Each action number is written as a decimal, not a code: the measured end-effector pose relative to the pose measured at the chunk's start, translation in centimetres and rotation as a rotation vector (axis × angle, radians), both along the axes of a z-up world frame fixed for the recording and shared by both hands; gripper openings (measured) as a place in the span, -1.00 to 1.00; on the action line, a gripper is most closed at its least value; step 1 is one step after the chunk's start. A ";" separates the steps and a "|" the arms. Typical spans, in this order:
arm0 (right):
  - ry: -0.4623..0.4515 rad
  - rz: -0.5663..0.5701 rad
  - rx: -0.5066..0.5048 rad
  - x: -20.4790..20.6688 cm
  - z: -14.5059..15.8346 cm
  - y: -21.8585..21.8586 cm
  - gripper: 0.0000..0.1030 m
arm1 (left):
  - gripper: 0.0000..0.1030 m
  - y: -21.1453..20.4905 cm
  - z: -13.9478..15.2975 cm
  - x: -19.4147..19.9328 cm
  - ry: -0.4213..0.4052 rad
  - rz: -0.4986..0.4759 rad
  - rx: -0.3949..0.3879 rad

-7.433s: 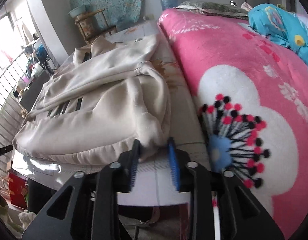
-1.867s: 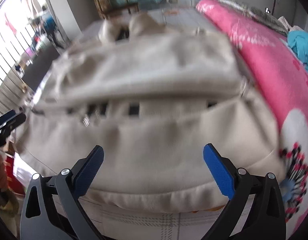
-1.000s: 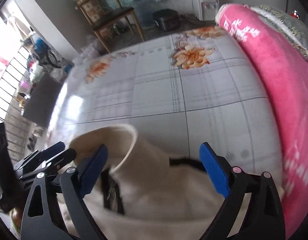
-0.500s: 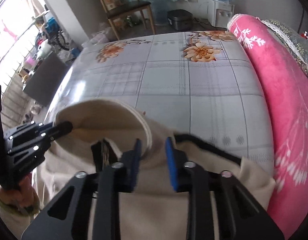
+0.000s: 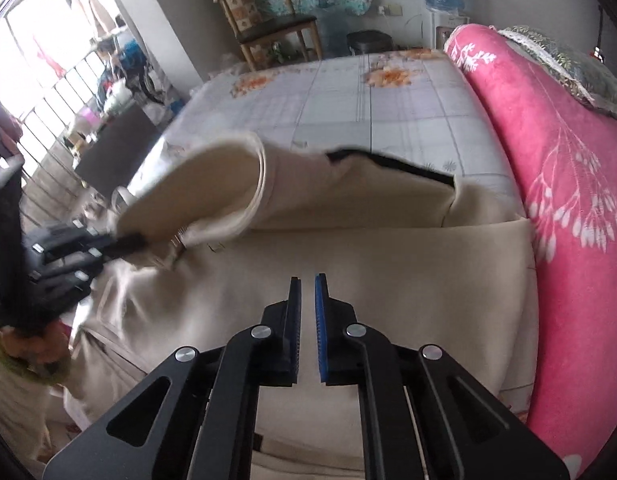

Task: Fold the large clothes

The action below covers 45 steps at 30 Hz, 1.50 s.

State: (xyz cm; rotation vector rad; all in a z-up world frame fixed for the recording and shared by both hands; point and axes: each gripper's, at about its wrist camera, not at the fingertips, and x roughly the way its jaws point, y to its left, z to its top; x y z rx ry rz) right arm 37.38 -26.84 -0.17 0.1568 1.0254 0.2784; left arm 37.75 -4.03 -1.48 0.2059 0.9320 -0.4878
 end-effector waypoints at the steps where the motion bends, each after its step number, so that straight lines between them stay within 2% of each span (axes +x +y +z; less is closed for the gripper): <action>1: -0.010 0.000 0.012 0.2 0.8 0.0 -0.47 | -0.80 -0.1 -0.2 0.0 -0.005 0.002 0.007; 2: -0.023 -0.001 0.011 0.4 1.3 0.2 -0.26 | -0.80 -0.1 -0.3 0.0 -0.007 0.005 0.012; 3: -0.042 0.006 0.005 0.7 1.8 0.5 0.06 | -0.80 -0.2 -0.4 0.0 -0.009 0.007 0.015; 6: -0.067 0.040 -0.060 2.1 2.3 2.2 0.11 | -0.80 -0.6 -0.5 -0.3 -0.036 0.006 0.043; 11: -0.064 0.043 -0.185 5.5 0.4 4.3 0.11 | -0.80 -1.0 -1.1 -0.8 -0.060 -0.011 0.087; 12: -0.059 0.039 -0.213 6.0 -0.2 4.5 0.09 | -0.79 -1.0 -1.2 -0.8 -0.061 -0.012 0.091; 13: -0.055 0.040 -0.226 6.2 -0.6 4.6 -0.02 | -0.79 -1.0 -1.3 -0.8 -0.062 -0.014 0.094; 15: -0.018 0.035 -0.214 6.2 -1.5 4.3 -0.72 | -0.79 -0.8 -1.6 -0.9 -0.070 -0.017 0.094; 16: -0.013 0.024 -0.197 6.0 -1.7 4.0 -0.83 | -0.79 -0.8 -1.6 -0.9 -0.076 -0.017 0.095; 22: -0.054 0.014 -0.149 1.4 -1.8 4.0 -0.84 | -0.79 0.0 -1.3 0.0 -0.124 0.001 0.102; 25: -0.034 0.034 -0.210 0.0 -4.3 5.0 -0.84 | -0.73 0.4 -2.0 0.3 -0.083 -0.018 0.101; 28: 0.010 0.034 -0.196 0.0 -6.3 4.8 -0.84 | -0.68 0.8 -3.0 -0.5 -0.054 -0.046 0.122; 30: 0.015 0.031 -0.181 0.0 -6.7 4.5 -0.84 | -0.40 1.4 -3.1 -1.4 -0.061 -0.041 0.139; 31: 0.017 0.027 -0.160 -0.1 -6.6 4.2 -0.84 | -0.34 1.9 -2.9 -1.9 -0.063 -0.030 0.142; 34: 0.022 0.024 -0.123 -0.2 -6.6 3.6 -0.84 | -0.31 3.7 -1.8 -3.1 -0.053 0.003 0.093; 39: 0.025 0.034 -0.101 -0.3 -6.9 3.3 -0.84 | -0.32 5.5 1.9 -3.3 -0.094 0.050 -0.082; 42: 0.019 0.032 -0.098 -0.6 -6.6 3.3 -0.84 | -0.35 3.6 2.8 -1.4 -0.095 0.056 -0.116; 44: 0.008 0.037 -0.097 -1.2 -6.1 3.2 -0.78 | -0.35 1.8 1.7 0.2 -0.041 0.044 -0.118; 45: 0.004 0.042 -0.099 -1.5 -5.7 3.1 -0.69 | -0.40 1.0 0.7 0.8 -0.006 0.041 -0.099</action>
